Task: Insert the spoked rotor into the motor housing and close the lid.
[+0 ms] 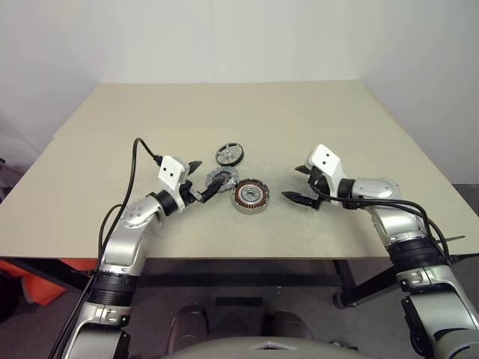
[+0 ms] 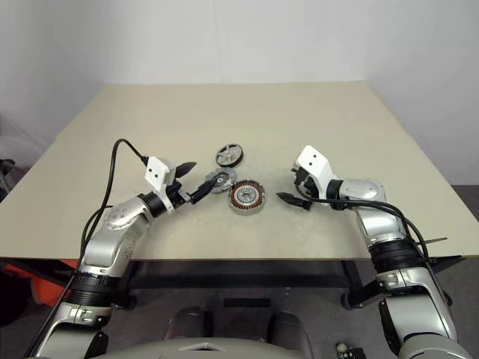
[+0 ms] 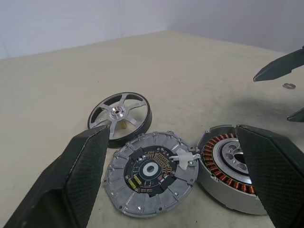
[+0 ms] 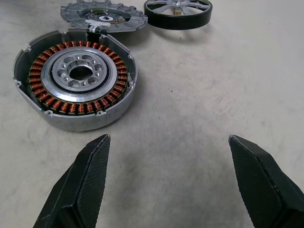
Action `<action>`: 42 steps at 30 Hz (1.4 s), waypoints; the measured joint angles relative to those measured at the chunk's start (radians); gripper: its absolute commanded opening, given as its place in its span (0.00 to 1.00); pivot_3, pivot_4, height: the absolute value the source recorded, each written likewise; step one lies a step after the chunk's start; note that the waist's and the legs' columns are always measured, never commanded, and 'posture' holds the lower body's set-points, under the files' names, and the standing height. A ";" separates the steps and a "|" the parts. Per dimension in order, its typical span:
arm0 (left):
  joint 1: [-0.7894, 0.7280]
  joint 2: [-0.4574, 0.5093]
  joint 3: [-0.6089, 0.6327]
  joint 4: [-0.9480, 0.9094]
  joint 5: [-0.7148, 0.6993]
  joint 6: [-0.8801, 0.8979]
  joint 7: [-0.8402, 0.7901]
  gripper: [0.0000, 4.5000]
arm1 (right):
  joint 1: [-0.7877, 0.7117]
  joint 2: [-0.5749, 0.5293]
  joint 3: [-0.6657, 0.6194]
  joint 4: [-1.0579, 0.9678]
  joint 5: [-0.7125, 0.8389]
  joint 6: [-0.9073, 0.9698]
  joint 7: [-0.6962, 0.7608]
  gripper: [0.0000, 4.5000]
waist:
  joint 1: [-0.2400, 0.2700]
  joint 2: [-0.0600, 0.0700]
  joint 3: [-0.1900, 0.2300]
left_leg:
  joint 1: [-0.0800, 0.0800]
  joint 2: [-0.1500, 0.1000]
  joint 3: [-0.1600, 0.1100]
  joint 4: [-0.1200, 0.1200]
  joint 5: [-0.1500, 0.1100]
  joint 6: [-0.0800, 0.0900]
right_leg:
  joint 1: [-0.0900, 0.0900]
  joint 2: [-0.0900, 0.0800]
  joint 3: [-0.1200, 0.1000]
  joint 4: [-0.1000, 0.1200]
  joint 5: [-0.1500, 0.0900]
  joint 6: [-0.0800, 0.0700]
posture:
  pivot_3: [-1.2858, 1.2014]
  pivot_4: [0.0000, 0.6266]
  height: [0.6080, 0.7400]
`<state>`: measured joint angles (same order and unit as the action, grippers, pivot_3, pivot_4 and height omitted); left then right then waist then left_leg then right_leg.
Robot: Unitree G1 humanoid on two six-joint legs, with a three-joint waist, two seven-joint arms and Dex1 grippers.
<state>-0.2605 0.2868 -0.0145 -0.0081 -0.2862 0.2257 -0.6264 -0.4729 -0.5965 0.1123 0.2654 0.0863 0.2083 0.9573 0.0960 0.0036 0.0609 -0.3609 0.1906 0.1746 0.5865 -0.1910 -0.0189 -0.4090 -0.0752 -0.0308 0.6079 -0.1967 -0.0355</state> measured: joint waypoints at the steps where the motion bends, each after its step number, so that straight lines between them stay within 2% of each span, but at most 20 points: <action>1: 0.000 0.000 0.000 0.000 0.000 0.000 0.000 0.99 | 0.000 0.000 0.000 0.000 0.000 0.000 0.000 1.00 | 0.000 0.000 0.000 | 0.000 0.000 0.000 0.000 0.000 0.000 | 0.000 0.000 0.000 0.000 0.000 0.000 | 0.52 0.00 1.00; 34: -0.006 0.002 -0.015 0.002 0.000 0.000 -0.012 0.99 | -0.016 0.028 0.000 0.081 -0.027 -0.050 -0.050 1.00 | -0.001 0.000 0.000 | 0.000 0.000 0.000 0.000 0.000 0.000 | 0.001 0.000 0.000 0.000 0.000 0.000 | 0.52 0.00 1.00; 42: -0.006 0.001 -0.016 0.009 0.002 -0.001 -0.011 0.99 | -0.023 0.013 0.039 0.080 -0.054 -0.083 0.000 1.00 | -0.001 0.000 0.000 | 0.000 0.000 0.000 0.001 0.000 0.000 | 0.001 0.000 0.000 0.000 0.000 0.000 | 0.52 0.00 1.00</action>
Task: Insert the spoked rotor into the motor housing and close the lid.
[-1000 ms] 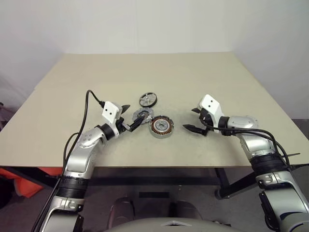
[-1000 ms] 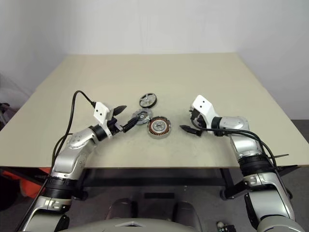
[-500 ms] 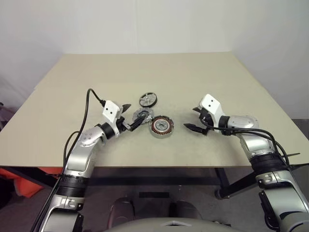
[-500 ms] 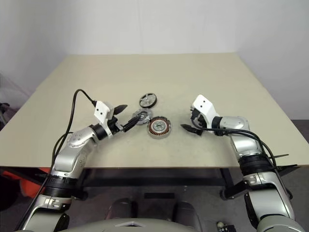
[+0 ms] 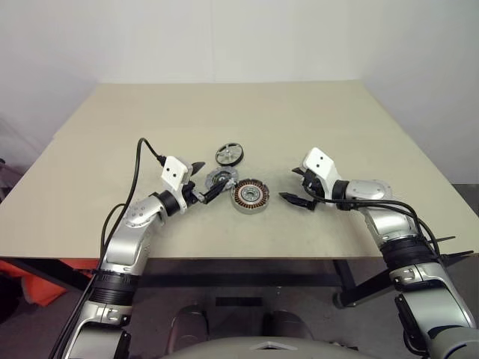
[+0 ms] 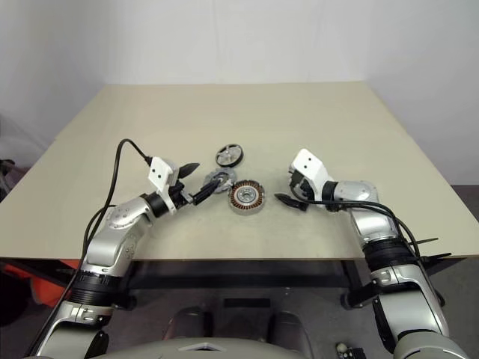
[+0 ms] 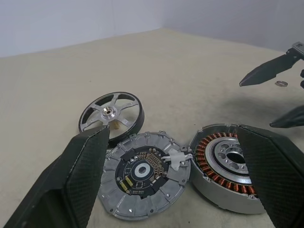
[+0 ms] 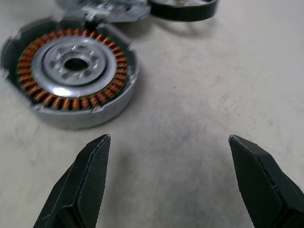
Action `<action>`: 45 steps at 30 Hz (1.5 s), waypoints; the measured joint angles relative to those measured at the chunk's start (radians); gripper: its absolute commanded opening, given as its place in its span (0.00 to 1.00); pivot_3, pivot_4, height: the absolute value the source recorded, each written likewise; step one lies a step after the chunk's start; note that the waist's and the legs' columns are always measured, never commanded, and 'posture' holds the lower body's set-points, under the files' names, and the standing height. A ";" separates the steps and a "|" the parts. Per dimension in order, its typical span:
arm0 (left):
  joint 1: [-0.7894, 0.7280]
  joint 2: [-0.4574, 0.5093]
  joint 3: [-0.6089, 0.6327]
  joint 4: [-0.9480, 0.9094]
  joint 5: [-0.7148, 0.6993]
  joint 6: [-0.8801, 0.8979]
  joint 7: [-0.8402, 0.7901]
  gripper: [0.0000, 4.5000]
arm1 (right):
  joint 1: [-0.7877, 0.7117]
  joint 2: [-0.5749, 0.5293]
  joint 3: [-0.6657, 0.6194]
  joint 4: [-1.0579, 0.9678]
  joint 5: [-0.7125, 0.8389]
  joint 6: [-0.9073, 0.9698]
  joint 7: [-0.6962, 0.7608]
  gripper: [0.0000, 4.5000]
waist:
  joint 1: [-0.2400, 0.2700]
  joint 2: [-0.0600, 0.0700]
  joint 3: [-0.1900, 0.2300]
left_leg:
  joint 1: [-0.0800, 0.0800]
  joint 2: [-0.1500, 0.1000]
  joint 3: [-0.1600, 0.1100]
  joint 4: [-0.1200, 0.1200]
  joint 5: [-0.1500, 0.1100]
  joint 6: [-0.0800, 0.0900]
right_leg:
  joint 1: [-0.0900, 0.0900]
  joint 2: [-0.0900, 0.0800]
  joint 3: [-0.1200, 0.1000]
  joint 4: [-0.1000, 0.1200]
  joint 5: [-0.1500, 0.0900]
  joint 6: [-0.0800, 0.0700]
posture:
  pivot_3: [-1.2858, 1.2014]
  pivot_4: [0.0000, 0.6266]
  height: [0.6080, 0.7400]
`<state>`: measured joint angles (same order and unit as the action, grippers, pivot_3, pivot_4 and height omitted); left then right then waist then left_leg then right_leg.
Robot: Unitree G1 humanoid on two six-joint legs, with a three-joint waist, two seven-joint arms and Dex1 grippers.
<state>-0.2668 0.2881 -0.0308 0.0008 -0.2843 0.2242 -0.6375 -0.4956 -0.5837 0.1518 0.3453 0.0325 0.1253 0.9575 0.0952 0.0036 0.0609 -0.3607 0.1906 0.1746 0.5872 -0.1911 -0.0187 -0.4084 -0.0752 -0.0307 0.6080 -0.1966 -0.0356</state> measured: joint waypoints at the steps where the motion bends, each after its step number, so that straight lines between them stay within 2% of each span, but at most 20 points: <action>1: 0.000 0.000 0.000 0.002 0.001 -0.001 0.000 0.99 | -0.006 -0.009 0.008 0.000 -0.008 -0.010 0.012 1.00 | 0.000 0.000 0.000 | 0.000 0.000 0.000 0.000 0.000 0.000 | 0.000 0.000 0.000 0.000 0.000 0.000 | 0.52 0.00 1.00; 8: -0.009 -0.014 -0.012 0.026 0.013 -0.009 0.000 0.99 | -0.135 -0.065 0.122 0.007 -0.097 -0.142 0.158 1.00 | -0.004 0.000 0.000 | 0.001 0.001 0.000 0.000 0.000 0.000 | 0.000 0.000 0.000 0.001 0.000 0.000 | 0.52 0.00 1.00; 16: -0.042 -0.015 -0.027 0.038 0.020 -0.011 -0.016 0.99 | -0.309 0.041 0.262 0.171 -0.193 -0.339 0.242 1.00 | -0.003 0.000 0.000 | -0.001 0.001 0.000 0.004 -0.001 0.001 | 0.000 0.000 -0.001 0.001 0.001 -0.001 | 0.52 0.00 1.00; 21: -0.053 0.017 -0.044 0.039 0.014 0.015 -0.074 0.99 | -0.373 0.070 0.298 0.266 -0.233 -0.448 0.272 1.00 | -0.002 -0.001 0.000 | -0.005 0.001 -0.001 0.009 -0.004 0.006 | 0.000 0.000 -0.001 0.002 0.001 -0.001 | 0.52 0.00 1.00; 30: -0.044 0.109 -0.049 0.001 -0.024 0.093 -0.195 0.99 | -0.398 0.066 0.302 0.303 -0.244 -0.537 0.321 1.00 | -0.002 -0.001 0.000 | -0.005 0.001 -0.001 0.009 -0.004 0.006 | 0.000 0.000 -0.001 0.003 0.001 -0.001 | 0.52 0.00 1.00; 45: -0.041 0.102 -0.077 -0.017 -0.026 0.103 -0.209 0.99 | -0.390 0.057 0.309 0.261 -0.251 -0.556 0.392 1.00 | -0.006 -0.001 0.000 | -0.003 0.002 -0.001 0.010 -0.004 0.005 | 0.000 0.000 -0.001 0.005 0.001 -0.001 | 0.52 0.00 1.00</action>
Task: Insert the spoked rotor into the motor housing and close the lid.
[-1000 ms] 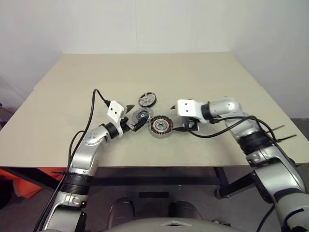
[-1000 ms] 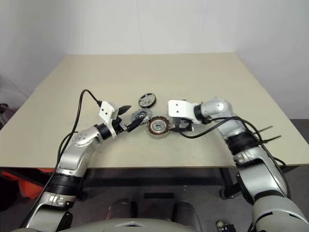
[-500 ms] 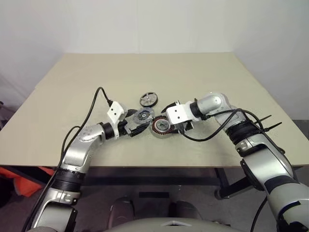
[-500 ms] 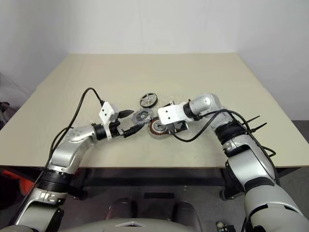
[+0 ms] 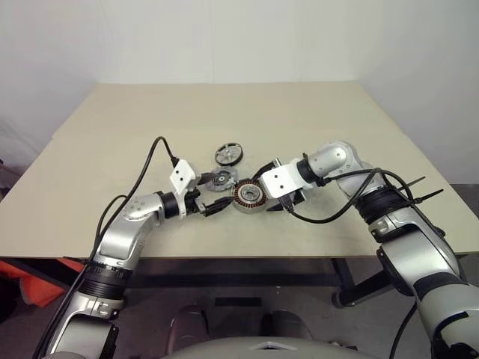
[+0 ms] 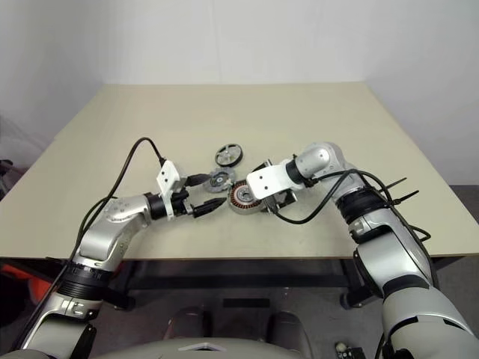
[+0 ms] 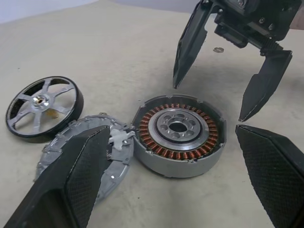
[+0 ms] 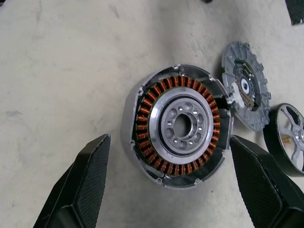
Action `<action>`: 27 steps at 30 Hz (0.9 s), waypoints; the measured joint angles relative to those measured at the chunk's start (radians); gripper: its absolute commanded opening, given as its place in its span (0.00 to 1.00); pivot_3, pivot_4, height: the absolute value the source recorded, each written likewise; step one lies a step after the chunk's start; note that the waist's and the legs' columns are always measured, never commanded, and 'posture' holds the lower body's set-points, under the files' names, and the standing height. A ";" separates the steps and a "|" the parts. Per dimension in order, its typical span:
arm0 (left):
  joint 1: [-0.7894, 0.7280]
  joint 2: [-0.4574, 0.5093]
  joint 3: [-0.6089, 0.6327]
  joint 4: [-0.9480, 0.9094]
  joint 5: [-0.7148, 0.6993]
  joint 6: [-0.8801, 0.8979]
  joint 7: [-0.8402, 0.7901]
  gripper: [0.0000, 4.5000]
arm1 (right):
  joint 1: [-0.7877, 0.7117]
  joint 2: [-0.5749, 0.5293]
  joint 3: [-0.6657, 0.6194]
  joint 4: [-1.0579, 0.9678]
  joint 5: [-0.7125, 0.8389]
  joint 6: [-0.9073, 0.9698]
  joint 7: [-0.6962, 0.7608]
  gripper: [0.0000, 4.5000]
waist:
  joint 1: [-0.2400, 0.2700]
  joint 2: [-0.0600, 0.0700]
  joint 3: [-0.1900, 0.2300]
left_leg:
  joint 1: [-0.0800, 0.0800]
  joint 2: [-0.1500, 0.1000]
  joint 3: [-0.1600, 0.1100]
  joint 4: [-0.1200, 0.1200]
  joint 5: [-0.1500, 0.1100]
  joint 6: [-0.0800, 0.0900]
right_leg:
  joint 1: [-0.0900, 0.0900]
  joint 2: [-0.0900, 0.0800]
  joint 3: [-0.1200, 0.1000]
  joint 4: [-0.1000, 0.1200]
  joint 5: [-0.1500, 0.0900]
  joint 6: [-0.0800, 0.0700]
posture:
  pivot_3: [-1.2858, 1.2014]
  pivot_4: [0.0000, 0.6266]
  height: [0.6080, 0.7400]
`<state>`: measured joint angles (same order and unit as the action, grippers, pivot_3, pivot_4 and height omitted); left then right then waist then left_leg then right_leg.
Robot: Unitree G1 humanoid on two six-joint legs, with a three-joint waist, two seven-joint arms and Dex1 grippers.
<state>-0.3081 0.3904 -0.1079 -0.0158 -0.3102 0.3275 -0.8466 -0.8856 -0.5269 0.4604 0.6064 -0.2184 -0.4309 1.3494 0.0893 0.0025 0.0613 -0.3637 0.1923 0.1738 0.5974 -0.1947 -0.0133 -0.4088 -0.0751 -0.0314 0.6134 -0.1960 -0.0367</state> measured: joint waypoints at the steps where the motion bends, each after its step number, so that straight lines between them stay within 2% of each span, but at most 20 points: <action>1: 0.000 -0.001 -0.001 0.000 0.000 0.000 0.000 0.99 | 0.000 0.009 0.006 0.007 -0.003 -0.003 -0.002 1.00 | -0.001 0.000 0.000 | 0.000 0.000 0.000 0.000 0.000 0.000 | 0.000 0.000 0.000 0.000 0.000 0.000 | 0.52 0.00 1.00; 15: 0.030 -0.003 -0.006 -0.033 0.000 0.000 0.022 0.99 | -0.064 0.076 0.062 0.279 -0.067 -0.149 -0.043 1.00 | -0.019 0.000 0.000 | 0.000 0.000 0.000 0.001 0.000 0.000 | 0.001 0.000 0.000 0.001 0.000 0.000 | 0.52 0.00 1.00; 27: 0.036 -0.003 -0.004 -0.036 -0.002 0.001 0.033 0.99 | -0.130 0.100 0.105 0.365 -0.113 -0.254 -0.032 1.00 | -0.019 0.000 0.000 | 0.001 0.000 0.000 0.001 0.000 0.000 | 0.002 0.000 0.001 0.001 0.000 0.000 | 0.52 0.00 1.00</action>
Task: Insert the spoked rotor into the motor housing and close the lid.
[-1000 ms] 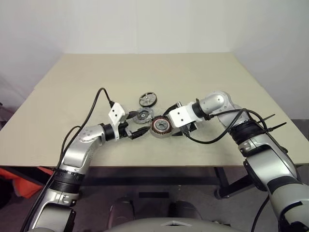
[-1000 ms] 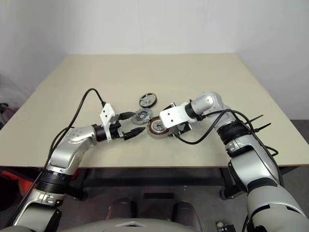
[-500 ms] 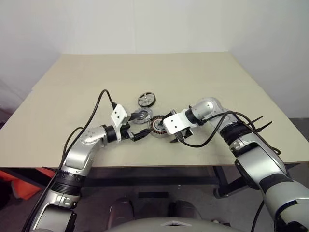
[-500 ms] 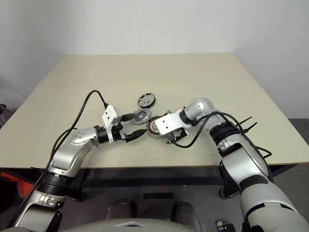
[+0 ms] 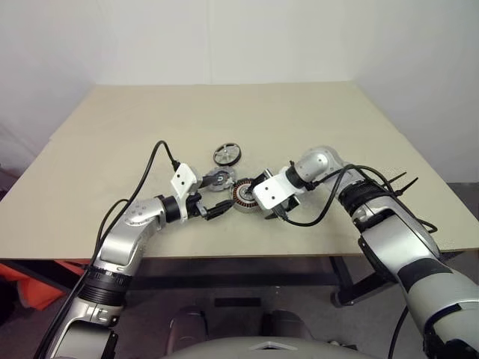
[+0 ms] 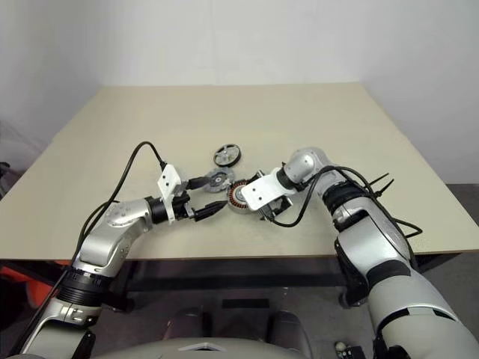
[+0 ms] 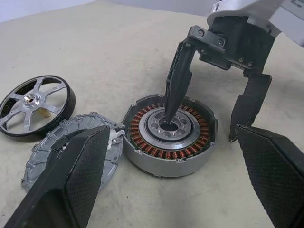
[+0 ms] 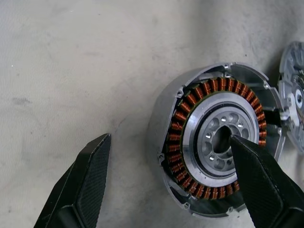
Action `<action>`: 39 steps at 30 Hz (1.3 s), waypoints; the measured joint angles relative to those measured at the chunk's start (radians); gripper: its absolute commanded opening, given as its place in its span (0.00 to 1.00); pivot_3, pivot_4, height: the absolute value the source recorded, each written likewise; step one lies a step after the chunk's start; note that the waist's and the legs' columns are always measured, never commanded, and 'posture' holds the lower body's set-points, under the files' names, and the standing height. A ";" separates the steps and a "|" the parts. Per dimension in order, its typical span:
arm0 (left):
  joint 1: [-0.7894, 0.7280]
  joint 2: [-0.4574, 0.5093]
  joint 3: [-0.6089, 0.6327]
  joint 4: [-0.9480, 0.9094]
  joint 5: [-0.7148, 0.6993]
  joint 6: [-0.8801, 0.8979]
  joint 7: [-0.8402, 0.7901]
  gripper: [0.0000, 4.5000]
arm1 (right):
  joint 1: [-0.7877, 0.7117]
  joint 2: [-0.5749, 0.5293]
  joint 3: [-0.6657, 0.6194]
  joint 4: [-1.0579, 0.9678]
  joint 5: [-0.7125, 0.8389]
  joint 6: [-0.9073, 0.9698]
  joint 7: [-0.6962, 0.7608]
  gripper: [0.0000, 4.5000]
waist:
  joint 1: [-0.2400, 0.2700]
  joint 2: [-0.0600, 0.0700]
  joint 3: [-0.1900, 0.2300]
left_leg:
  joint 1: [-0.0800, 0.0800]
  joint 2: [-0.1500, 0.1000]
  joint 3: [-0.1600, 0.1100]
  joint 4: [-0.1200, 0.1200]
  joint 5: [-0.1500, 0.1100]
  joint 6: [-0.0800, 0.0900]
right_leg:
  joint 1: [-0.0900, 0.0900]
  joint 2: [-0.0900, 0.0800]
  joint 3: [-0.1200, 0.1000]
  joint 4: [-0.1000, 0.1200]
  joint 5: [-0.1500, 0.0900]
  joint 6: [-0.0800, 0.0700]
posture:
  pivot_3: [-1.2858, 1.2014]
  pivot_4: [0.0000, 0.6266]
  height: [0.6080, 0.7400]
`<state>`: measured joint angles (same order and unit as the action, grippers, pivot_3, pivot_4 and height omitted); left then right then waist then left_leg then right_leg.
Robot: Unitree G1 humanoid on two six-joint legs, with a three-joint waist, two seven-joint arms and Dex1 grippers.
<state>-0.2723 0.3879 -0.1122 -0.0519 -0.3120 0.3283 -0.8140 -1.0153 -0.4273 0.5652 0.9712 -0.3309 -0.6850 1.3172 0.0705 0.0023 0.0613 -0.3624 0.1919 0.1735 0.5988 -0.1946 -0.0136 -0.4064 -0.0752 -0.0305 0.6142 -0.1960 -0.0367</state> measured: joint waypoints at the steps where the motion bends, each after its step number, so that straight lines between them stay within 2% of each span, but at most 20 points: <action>1: 0.001 0.000 0.001 -0.001 -0.001 0.000 0.001 0.99 | -0.006 0.004 0.003 0.007 -0.005 -0.004 0.001 1.00 | 0.000 0.000 0.000 | 0.000 0.000 0.000 0.000 0.000 0.000 | 0.000 0.000 0.000 0.000 0.000 0.000 | 0.52 0.00 1.00; 10: 0.015 0.000 0.002 -0.020 -0.003 0.008 0.014 0.99 | -0.054 0.033 0.023 0.066 -0.036 -0.027 0.015 1.00 | -0.001 0.000 0.000 | 0.000 0.000 0.000 0.000 0.000 0.000 | 0.000 0.000 0.000 0.000 0.000 0.000 | 0.52 0.00 1.00; 13: 0.021 -0.003 0.002 -0.025 -0.005 0.008 0.020 1.00 | -0.079 0.038 0.028 0.095 -0.054 -0.027 0.033 0.87 | -0.001 0.000 0.000 | 0.000 0.000 0.000 0.000 0.000 0.000 | -0.001 0.000 0.000 0.001 0.000 0.000 | 0.52 0.00 1.00; 19: 0.031 -0.023 0.000 -0.045 -0.007 0.013 0.034 1.00 | -0.134 0.051 0.028 0.141 -0.072 -0.050 0.051 0.41 | -0.002 0.000 0.000 | -0.003 0.000 0.000 0.000 -0.001 0.001 | -0.003 0.000 0.000 0.001 0.000 0.000 | 0.52 0.00 1.00; 34: 0.063 -0.031 -0.005 -0.081 -0.011 0.029 0.054 1.00 | -0.149 0.051 0.023 0.166 -0.078 -0.062 0.057 0.39 | -0.003 0.000 0.000 | -0.002 0.001 0.000 0.000 0.000 0.001 | -0.003 0.000 0.000 0.002 0.000 0.000 | 0.52 0.00 1.00; 39: 0.064 -0.033 -0.006 -0.081 -0.012 0.030 0.056 1.00 | -0.129 -0.016 0.004 0.125 -0.042 -0.074 0.151 0.39 | 0.000 -0.001 0.001 | -0.006 0.000 0.000 0.000 -0.001 0.001 | -0.006 0.000 0.000 0.001 0.000 0.000 | 0.52 0.00 1.00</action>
<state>-0.2084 0.3545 -0.1182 -0.1331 -0.3245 0.3579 -0.7582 -1.1445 -0.4431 0.5691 1.0965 -0.3729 -0.7590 1.4681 0.0707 0.0018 0.0618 -0.3689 0.1918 0.1733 0.5989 -0.1952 -0.0125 -0.4119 -0.0753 -0.0306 0.6152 -0.1961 -0.0371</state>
